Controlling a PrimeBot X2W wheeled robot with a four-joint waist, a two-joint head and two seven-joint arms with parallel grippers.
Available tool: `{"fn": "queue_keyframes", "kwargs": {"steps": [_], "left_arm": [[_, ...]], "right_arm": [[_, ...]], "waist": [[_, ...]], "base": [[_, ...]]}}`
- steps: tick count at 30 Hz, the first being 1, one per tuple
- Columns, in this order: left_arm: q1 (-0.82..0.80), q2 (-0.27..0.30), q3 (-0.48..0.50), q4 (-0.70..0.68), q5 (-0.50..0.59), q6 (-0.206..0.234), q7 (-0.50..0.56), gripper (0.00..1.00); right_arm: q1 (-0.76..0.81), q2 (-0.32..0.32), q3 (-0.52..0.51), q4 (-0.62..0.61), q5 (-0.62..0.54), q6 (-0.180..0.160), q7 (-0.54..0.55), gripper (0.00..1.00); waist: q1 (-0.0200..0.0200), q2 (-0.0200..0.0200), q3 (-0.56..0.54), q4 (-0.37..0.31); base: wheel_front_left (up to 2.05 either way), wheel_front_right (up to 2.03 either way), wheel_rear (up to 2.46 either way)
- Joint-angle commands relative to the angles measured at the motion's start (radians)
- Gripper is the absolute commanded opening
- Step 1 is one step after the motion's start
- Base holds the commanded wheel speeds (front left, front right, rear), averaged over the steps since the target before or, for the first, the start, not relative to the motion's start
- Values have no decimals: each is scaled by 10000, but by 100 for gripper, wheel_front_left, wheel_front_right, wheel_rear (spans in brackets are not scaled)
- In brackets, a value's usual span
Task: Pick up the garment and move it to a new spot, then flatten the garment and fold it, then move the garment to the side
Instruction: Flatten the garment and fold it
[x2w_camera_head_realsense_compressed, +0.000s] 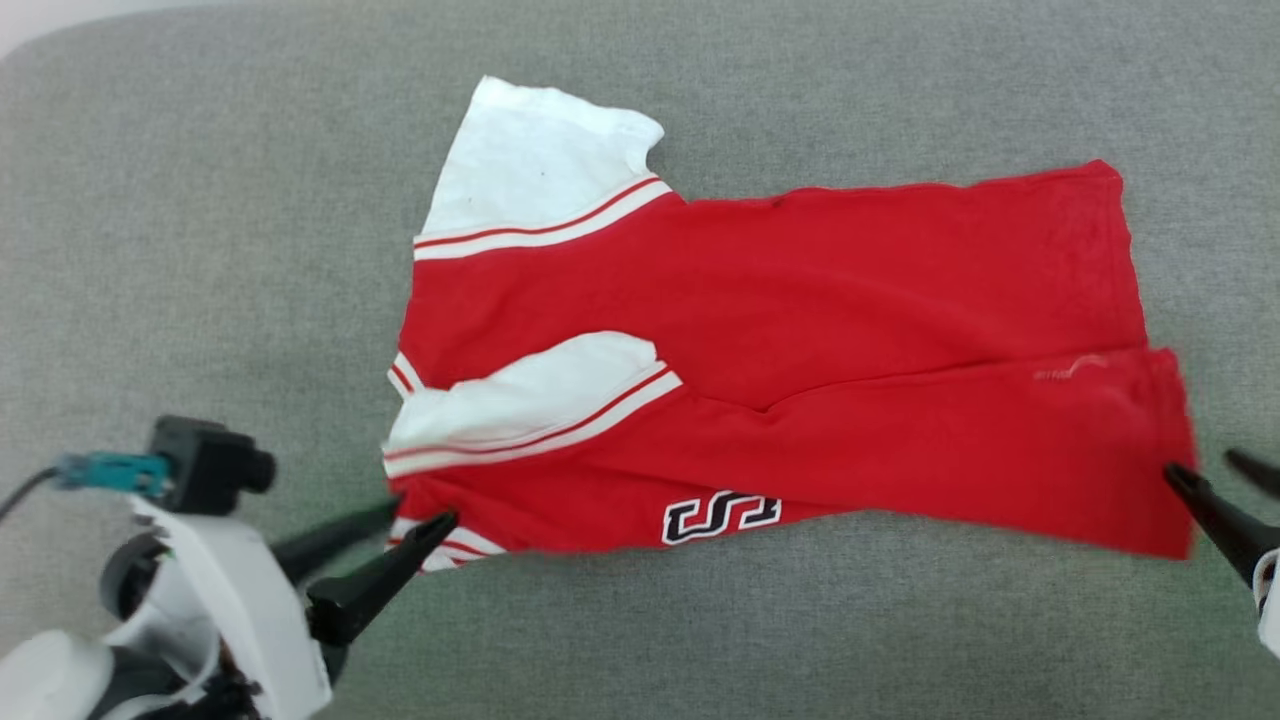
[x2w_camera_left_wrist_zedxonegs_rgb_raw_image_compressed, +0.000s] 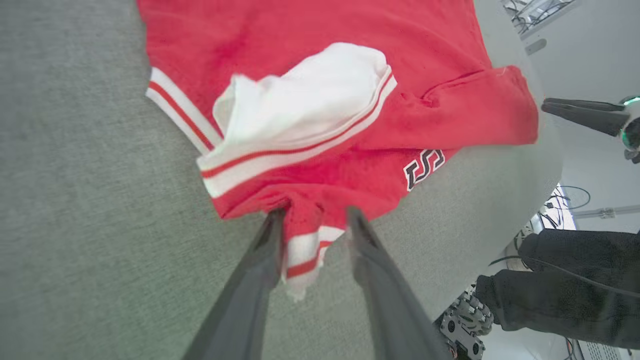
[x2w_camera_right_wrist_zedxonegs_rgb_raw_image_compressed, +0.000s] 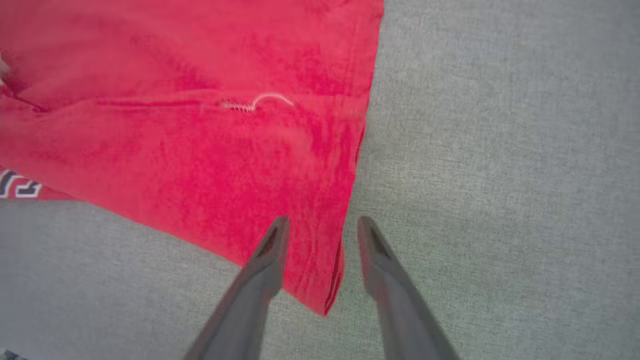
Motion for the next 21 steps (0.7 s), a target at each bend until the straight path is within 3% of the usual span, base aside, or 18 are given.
{"fn": "queue_keyframes", "kwargs": {"steps": [1,7,11,16,21], "left_arm": [[153,41,162,-8,-76,-26,-189,100],[261,102,1519,18,75,174,-1818,100],[-346,-137,2159,827,1036,543,-3200,100],[-1970,-534,2249,2388,1864,544,-4026,100],[-4298,-734,1943,4172,2518,307,-3940,100]], "right_arm": [[-126,150,-145,-77,-93,-17,-198,100],[-964,1061,-612,-130,-637,-15,-2320,100],[-1704,1400,160,385,-1254,-17,-4458,100],[-2505,1851,1171,1293,-1680,-17,-6939,100],[-3219,2548,1572,2139,-2010,-17,-8712,100]], "waist": [[0,-1,-32,-22],[0,-1,-115,-131],[0,-1,-98,-301],[0,-1,91,-640],[0,-1,592,-1355]], "base": [[0,0,0],[0,0,0],[0,0,0],[0,0,0],[0,0,0]]}}
